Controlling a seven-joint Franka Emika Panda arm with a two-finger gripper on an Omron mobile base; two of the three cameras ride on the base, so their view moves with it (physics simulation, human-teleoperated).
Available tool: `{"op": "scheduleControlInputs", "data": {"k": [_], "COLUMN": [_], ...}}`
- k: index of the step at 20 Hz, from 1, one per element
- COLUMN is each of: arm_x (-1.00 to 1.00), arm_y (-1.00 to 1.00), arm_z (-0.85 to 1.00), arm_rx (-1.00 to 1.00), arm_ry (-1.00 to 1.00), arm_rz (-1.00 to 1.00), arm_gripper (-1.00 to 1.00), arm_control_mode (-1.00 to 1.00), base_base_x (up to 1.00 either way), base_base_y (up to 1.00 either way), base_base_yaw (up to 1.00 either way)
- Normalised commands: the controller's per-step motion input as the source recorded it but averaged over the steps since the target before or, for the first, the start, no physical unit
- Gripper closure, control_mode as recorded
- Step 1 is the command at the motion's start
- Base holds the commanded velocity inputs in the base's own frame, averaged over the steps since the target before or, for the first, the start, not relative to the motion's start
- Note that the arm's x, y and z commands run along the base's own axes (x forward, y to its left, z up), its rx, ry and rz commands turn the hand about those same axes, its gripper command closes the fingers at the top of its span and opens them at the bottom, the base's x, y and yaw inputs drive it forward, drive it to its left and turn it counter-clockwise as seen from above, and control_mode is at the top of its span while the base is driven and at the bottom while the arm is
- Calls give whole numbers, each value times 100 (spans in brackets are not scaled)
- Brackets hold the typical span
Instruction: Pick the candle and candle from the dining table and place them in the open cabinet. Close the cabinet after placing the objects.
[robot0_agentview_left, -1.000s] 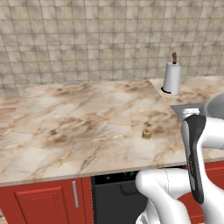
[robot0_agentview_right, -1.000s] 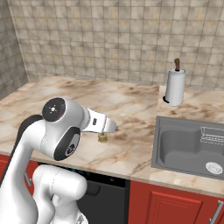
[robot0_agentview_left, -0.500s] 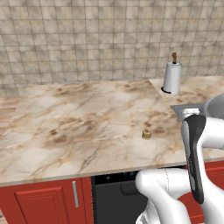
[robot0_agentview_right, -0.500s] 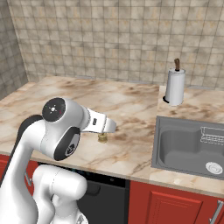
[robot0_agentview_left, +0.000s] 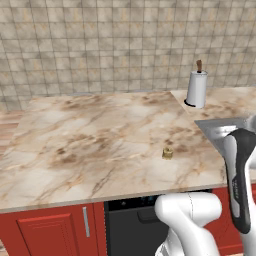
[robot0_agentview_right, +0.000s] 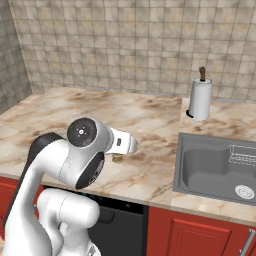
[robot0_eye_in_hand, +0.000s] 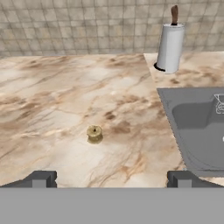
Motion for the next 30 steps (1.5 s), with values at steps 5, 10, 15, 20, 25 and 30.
{"op": "scheduleControlInputs", "data": {"k": [5,10,15,20,25,30], "arm_x": [-10,-6,-1,0,3,2], "arm_y": [-13,-9,-2,-1,3,4], "arm_z": [1,0,0,-6,-11,-9], "arm_rx": [8,3,0,0,0,0], "arm_ry": [-3,-1,0,0,0,2], "arm_rz": [41,39,36,32,18,10], "arm_gripper": [-100,-100,-100,-100,-100,-100], "arm_control_mode": [-100,-100,-100,-100,-100,-100], "base_base_x": [0,0,0,0,0,0], "base_base_y": [0,0,0,0,0,0], "base_base_yaw": [0,0,0,0,0,0]}}
